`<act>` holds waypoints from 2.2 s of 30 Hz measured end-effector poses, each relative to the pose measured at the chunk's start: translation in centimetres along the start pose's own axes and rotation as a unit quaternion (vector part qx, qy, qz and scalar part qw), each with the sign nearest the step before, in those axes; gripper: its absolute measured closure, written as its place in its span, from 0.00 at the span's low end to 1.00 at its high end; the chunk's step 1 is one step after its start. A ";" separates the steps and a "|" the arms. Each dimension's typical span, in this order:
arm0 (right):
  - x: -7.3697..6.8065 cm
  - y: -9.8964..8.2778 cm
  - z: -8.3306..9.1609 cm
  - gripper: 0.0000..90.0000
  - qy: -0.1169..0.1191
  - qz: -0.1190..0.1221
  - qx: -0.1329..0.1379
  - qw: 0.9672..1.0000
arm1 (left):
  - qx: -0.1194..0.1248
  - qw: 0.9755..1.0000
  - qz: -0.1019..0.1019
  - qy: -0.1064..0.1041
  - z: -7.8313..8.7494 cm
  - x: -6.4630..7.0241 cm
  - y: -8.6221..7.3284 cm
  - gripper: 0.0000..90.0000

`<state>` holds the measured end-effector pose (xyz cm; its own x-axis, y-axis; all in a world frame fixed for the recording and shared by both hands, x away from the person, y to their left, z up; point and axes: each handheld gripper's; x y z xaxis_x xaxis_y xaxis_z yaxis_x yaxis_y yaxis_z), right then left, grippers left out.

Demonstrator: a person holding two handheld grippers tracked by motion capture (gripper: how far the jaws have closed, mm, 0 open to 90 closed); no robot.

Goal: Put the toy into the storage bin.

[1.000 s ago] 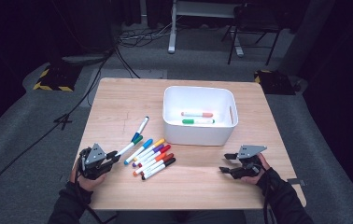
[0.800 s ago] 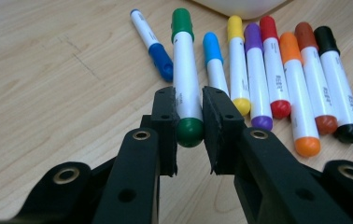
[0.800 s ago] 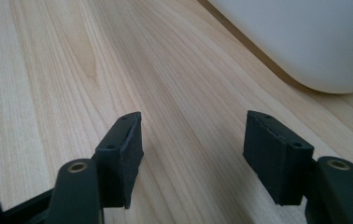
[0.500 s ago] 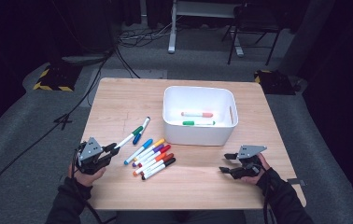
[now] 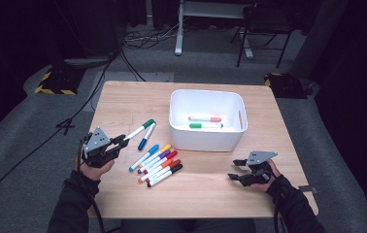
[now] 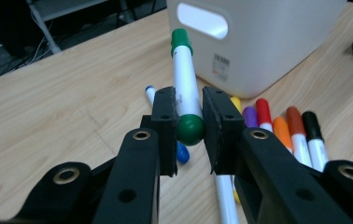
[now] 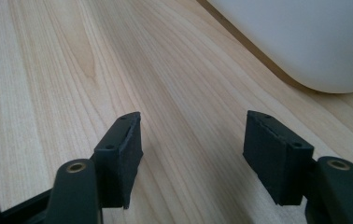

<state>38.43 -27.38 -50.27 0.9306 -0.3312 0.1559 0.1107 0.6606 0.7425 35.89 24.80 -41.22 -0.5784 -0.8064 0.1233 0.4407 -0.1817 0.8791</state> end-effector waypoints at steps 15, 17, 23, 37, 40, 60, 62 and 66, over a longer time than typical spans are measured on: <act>0.0 0.0 0.0 0.41 0.000 -0.001 0.000 1.000 | 0.010 0.998 -0.043 -0.044 -1.7 1.3 6.0 0.84; 0.0 0.0 0.0 0.41 -0.001 -0.001 0.000 1.000 | 0.011 0.998 -0.046 -0.049 -1.8 1.5 6.6 0.84; 0.0 0.0 0.0 0.41 -0.001 -0.001 0.000 1.000 | 0.019 0.997 -0.054 -0.052 -2.0 1.8 8.3 0.84; 0.0 0.0 0.0 0.41 -0.001 -0.001 0.000 1.000 | 0.004 0.993 -0.072 -0.089 -4.9 3.3 11.2 0.84; 0.0 0.0 0.0 0.41 0.000 -0.001 0.000 1.000 | -0.002 0.992 -0.080 -0.096 -6.1 3.8 11.7 0.84; 0.0 -0.1 0.0 0.41 -0.002 0.008 0.000 1.000 | -0.019 0.988 -0.071 -0.132 -13.3 7.2 15.0 0.84; 0.0 -0.1 0.0 0.41 -0.002 0.008 0.000 1.000 | -0.034 0.987 -0.077 -0.134 -14.2 7.6 15.0 0.84; 0.0 -0.1 0.1 0.41 -0.001 0.006 0.000 1.000 | -0.049 0.986 -0.075 -0.141 -15.7 8.3 14.7 0.84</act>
<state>38.36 -27.47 -50.30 0.9310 -0.3252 0.1657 0.1003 0.6646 0.7405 48.31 6.65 -34.53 -0.8033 -0.5810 0.1311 0.3929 -0.3515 0.8497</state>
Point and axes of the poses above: each handheld gripper's, and its own axes: z roughly backward along the jaws, y roughly out of its top, x roughly to its right, and after that the axes turned 12 degrees about z, right-handed
